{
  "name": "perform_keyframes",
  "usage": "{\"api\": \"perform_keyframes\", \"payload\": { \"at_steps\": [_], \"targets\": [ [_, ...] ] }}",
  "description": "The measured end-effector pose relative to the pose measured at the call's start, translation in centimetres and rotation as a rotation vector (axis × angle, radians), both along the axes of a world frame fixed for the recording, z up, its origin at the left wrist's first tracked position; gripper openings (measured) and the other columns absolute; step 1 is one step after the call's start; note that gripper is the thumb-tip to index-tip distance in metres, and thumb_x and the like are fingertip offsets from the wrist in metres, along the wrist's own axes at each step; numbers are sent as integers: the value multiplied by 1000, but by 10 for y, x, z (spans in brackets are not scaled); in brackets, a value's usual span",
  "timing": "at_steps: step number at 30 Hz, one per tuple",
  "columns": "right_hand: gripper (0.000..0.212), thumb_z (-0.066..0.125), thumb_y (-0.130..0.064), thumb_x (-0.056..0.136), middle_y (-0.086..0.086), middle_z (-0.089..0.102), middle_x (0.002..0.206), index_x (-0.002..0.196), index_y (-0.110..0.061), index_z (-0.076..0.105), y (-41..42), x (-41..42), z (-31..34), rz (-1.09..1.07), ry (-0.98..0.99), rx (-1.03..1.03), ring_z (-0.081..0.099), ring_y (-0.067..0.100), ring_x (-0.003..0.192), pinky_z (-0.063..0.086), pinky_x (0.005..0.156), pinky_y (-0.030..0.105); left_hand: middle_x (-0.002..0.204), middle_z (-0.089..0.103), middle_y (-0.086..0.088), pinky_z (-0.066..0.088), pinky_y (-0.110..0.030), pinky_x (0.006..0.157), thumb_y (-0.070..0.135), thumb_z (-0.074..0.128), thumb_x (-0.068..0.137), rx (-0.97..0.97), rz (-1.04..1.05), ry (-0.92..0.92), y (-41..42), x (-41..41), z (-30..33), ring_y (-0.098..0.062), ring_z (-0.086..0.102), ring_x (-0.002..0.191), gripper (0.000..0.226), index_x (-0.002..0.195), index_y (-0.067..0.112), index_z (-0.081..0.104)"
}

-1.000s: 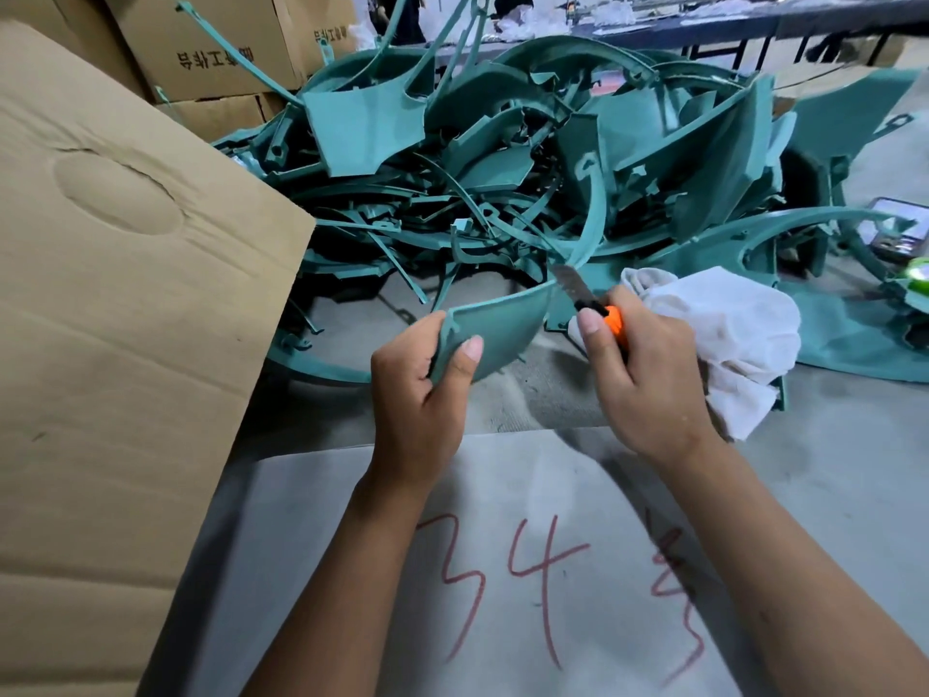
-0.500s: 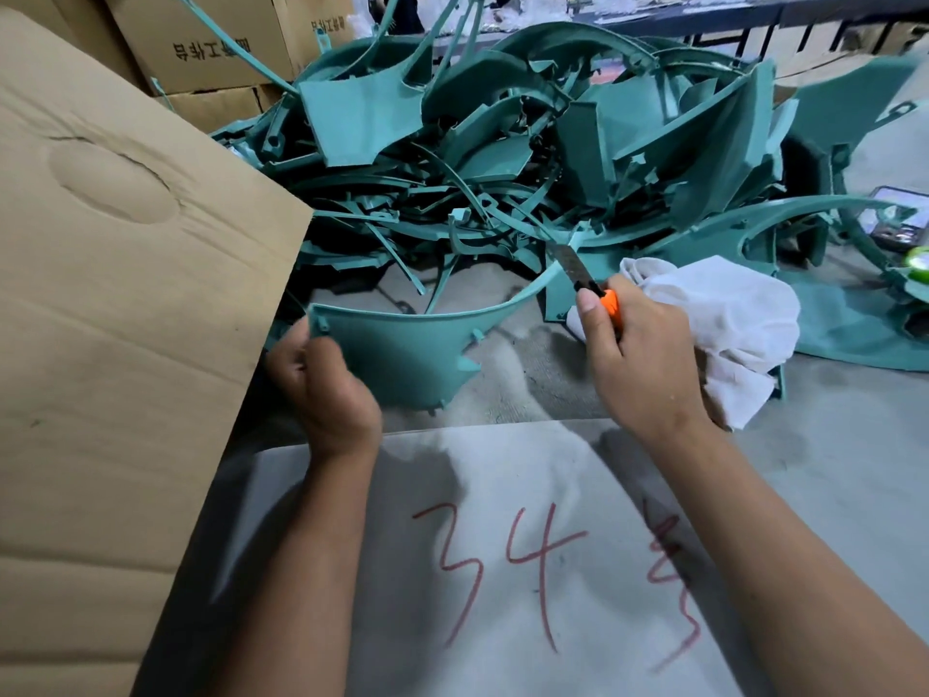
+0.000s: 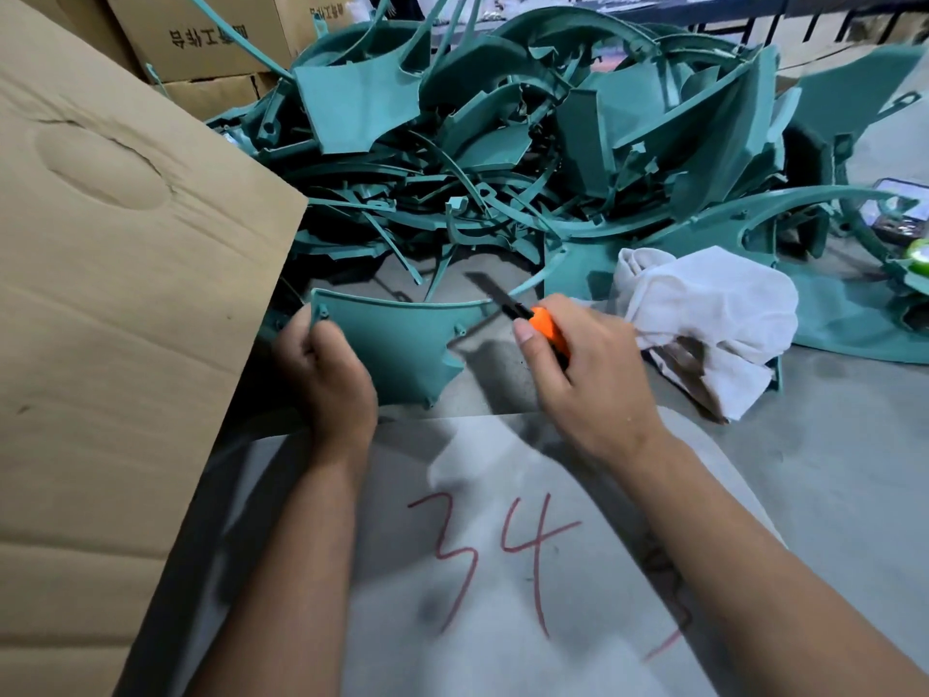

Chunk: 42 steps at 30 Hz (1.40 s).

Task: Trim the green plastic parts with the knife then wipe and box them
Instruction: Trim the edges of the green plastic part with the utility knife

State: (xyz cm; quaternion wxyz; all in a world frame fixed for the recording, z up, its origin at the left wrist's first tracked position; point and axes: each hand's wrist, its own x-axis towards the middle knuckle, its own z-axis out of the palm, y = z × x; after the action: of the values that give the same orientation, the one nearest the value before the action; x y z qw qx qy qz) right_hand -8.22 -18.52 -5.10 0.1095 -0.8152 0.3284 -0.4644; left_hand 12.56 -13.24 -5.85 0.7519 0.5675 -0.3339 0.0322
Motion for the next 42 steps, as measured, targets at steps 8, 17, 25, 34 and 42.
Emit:
{"api": "perform_keyframes", "payload": {
  "at_steps": [8, 17, 25, 34, 42],
  "targets": [
    [42, 56, -26, 107, -9, 37, 56, 69, -23, 36, -16, -12, -3, -104, 3, 82, 39, 14, 51, 24, 54, 28, 62, 32, 10, 25, -17, 51, 11, 37, 75, -120, 9, 267, 4, 2, 8, 1, 27, 49, 15, 62, 17, 32],
    [50, 58, -25, 103, -13, 35, 55, 63, -32, 28, -33, -32, 2, -294, -87, 99, 36, 2, 53, 24, 53, 25, 44, 26, 23, 19, -17, 45, 11, 39, 74, -171, -9, 395, 1, 7, 13, 2, 19, 46, 23, 65, 24, 23],
    [47, 54, -31, 105, -3, 39, 56, 64, -21, 34, -46, -46, 0, -420, -101, 201, 41, 32, 63, 24, 62, 38, 115, 61, -16, 52, -41, 96, 25, 38, 102, 76, -96, 593, -7, 28, 7, -26, 60, 103, 21, 107, 14, 55],
    [30, 50, -24, 107, -4, 39, 65, 79, -15, 43, -28, -31, 2, -197, -263, 2, 35, 19, 62, 27, 61, 37, 83, 71, -5, 50, -26, 61, 8, 42, 96, 203, -274, 513, -10, 14, 16, -19, 65, 76, 25, 91, 11, 66],
    [21, 47, -32, 110, -5, 54, 77, 105, -15, 58, -23, -22, -2, -67, -105, 24, 46, 15, 69, 31, 62, 27, 73, 54, -11, 45, -12, 37, -1, 32, 105, 448, -1088, 1038, 4, -8, 20, -7, 50, 45, 37, 130, 17, 54]
  ]
}}
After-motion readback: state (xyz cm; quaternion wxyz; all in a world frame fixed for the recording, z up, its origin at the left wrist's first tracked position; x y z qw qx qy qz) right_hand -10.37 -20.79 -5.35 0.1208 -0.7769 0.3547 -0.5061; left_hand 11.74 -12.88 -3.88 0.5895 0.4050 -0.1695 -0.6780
